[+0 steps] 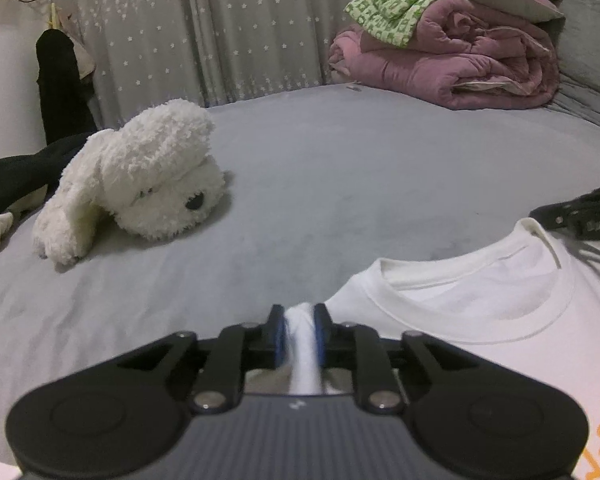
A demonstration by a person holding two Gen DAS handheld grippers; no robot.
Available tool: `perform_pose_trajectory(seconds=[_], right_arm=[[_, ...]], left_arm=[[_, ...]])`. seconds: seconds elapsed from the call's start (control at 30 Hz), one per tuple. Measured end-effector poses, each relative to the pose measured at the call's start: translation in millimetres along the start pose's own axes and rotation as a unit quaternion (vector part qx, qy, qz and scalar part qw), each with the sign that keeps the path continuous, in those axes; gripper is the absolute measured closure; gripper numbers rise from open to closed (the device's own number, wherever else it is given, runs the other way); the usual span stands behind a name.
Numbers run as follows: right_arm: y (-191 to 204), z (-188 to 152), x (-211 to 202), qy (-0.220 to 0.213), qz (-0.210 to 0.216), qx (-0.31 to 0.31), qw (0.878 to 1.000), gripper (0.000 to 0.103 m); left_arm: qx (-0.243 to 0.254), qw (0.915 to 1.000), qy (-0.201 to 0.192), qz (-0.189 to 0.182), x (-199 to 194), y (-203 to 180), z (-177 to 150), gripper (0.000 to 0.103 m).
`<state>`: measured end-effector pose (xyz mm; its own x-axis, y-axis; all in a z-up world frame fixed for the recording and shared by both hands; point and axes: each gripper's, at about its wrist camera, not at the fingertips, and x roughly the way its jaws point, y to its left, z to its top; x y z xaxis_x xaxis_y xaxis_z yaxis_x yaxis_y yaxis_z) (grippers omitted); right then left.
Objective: Fold clothes
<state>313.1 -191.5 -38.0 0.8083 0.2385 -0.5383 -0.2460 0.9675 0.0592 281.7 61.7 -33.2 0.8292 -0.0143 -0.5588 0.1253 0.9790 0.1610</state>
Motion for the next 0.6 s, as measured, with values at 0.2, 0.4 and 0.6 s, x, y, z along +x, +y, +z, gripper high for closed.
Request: perform_pose_trajectory(seconds=[0.2,0.4,0.6], right_arm=[[-41,7,-55,-0.017,-0.006,0.057,0.998,0.064],[-90,4,-108,-0.027,-0.044,0.083,0.995,0.063],[-136,-13,-145,-0.048,-0.072,0.133,0.987,0.061]], left_arm=[[-0.036,0.9992,0.007,0.017,-24,3,14,0.054],[-0.064,0.9974,0.026,-0.017,-46,-28,32,0.051],[-0.139,0.9865,0.033,-0.081,-57,-75,34,0.050]])
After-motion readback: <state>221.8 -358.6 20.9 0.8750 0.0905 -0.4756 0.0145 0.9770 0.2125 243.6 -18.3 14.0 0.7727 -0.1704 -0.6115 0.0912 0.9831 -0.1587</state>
